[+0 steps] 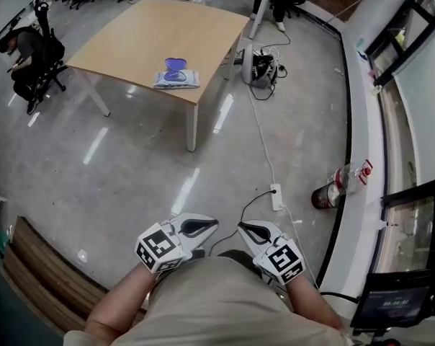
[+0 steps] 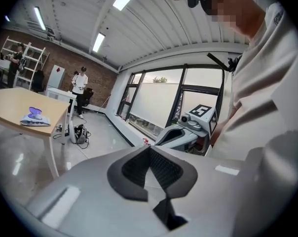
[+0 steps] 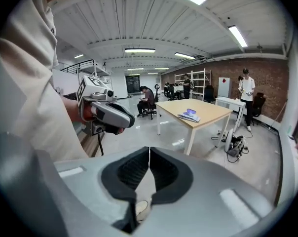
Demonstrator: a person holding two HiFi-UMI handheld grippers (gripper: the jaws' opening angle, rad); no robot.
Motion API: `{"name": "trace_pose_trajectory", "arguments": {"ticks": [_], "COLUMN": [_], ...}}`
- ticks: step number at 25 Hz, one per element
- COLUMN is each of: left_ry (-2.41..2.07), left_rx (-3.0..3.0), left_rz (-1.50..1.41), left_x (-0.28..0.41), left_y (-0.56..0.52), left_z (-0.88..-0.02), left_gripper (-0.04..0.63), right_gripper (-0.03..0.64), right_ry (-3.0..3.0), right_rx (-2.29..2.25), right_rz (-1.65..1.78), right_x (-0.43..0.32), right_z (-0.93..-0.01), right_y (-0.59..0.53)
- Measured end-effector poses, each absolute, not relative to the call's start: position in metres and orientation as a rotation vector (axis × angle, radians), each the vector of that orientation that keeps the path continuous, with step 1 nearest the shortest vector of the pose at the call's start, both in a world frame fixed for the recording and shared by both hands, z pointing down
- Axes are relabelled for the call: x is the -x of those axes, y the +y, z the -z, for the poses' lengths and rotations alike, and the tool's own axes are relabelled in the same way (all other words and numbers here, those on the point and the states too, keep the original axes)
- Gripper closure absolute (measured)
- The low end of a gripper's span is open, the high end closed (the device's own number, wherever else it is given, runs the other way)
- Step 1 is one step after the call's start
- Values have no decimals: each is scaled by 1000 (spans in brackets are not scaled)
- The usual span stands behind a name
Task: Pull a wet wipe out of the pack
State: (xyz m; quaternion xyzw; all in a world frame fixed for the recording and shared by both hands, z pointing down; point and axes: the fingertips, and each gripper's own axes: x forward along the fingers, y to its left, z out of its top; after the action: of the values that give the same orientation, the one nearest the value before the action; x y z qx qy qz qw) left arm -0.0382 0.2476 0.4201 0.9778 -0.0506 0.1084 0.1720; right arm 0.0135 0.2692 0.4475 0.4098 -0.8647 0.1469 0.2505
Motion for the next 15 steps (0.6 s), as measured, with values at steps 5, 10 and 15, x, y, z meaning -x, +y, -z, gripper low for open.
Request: {"name": "trace_pose_trajectory", "arguments": {"ticks": [5, 10, 15], "left_ry": [-280, -406, -481], "left_rx": [-2772, -2738, -2686], "left_rz": [-296, -331, -343], "left_x": [66, 82, 87], "left_y": [207, 183, 149], "left_z": [-429, -440, -456], "left_gripper": [591, 591, 591], "right_gripper": [611, 611, 611], "right_ry": [-2363, -2395, -2426], "right_rx": [-1061, -963, -879], "right_rz": [-347, -326, -344], "right_x": [6, 21, 27], "right_z": [-447, -450, -464], "right_y": [229, 201, 161]}}
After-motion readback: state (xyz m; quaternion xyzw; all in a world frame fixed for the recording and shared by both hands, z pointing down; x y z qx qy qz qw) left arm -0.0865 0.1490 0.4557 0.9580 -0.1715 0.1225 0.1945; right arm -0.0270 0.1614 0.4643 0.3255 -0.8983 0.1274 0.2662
